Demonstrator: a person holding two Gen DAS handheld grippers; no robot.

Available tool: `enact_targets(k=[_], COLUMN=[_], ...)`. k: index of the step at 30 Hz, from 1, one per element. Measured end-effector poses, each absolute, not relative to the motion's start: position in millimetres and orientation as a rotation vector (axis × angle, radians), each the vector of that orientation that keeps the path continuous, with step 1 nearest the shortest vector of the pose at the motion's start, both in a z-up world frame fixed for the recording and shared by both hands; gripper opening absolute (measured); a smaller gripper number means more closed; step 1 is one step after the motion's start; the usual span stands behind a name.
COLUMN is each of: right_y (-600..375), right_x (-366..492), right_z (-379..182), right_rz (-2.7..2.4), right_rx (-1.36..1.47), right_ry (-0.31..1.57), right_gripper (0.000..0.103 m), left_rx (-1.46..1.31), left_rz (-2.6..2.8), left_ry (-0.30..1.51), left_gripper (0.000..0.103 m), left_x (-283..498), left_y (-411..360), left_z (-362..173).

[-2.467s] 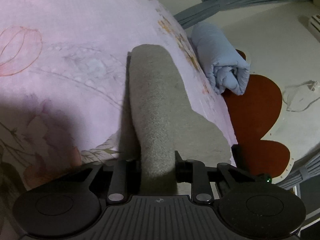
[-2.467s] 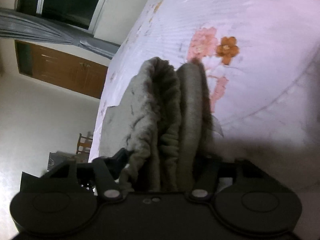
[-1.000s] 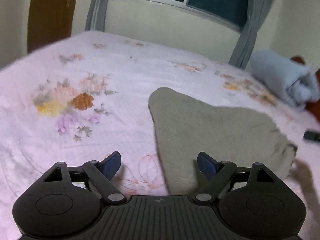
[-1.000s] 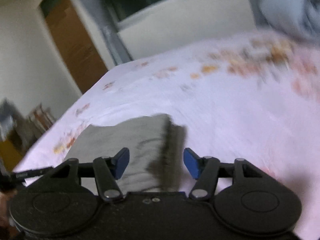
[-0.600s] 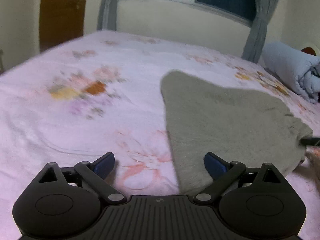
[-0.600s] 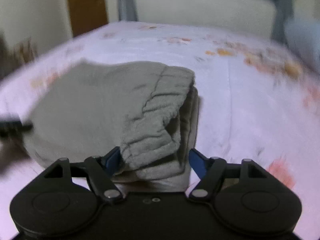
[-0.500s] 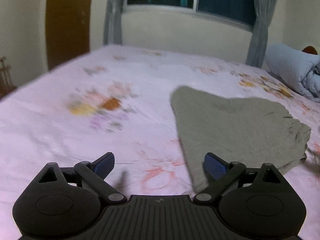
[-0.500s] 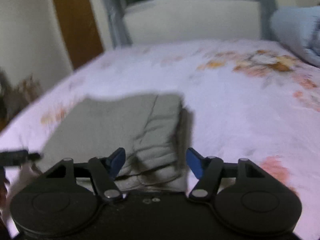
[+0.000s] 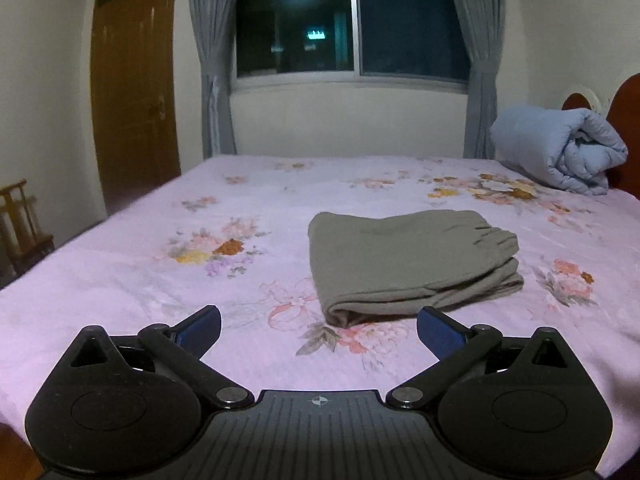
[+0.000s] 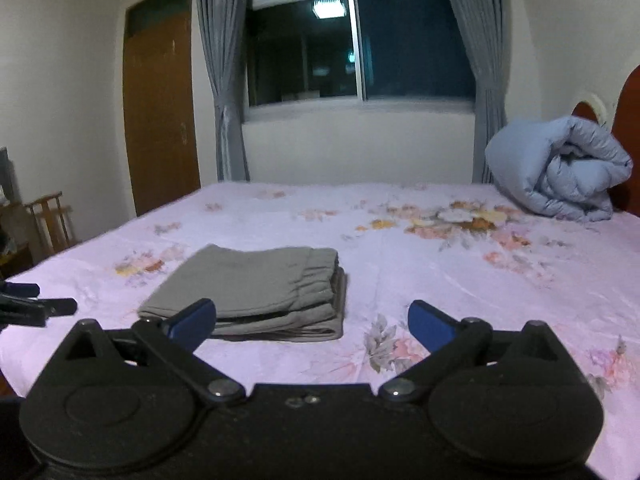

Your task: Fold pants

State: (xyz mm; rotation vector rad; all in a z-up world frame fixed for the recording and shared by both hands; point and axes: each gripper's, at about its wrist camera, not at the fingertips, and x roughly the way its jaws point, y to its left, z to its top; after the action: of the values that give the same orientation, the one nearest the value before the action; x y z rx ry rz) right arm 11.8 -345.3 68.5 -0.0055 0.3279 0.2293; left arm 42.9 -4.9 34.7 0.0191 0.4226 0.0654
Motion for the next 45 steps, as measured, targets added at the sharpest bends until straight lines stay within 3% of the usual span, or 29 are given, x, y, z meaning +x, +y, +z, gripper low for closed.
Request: enact_targets(k=[12,45], right_y=[-320.5,-322.2], right_x=[-35.1,-38.0], right_z=[37.5,37.8], right_rz=[0.203,0.199], right_rx=[-0.073,-0.028], right_ry=[0.357,0.340], right_gripper=[0.097,0.097], left_rx=[-0.009,0.001], left_rz=[0.028,0.021], left_ry=[0.406,0.386], left_gripper=[0.103,0.103], left_x=[-18.6,-20.7], left_y=[-9.9,-13.2], left_z=[18.7,12.0])
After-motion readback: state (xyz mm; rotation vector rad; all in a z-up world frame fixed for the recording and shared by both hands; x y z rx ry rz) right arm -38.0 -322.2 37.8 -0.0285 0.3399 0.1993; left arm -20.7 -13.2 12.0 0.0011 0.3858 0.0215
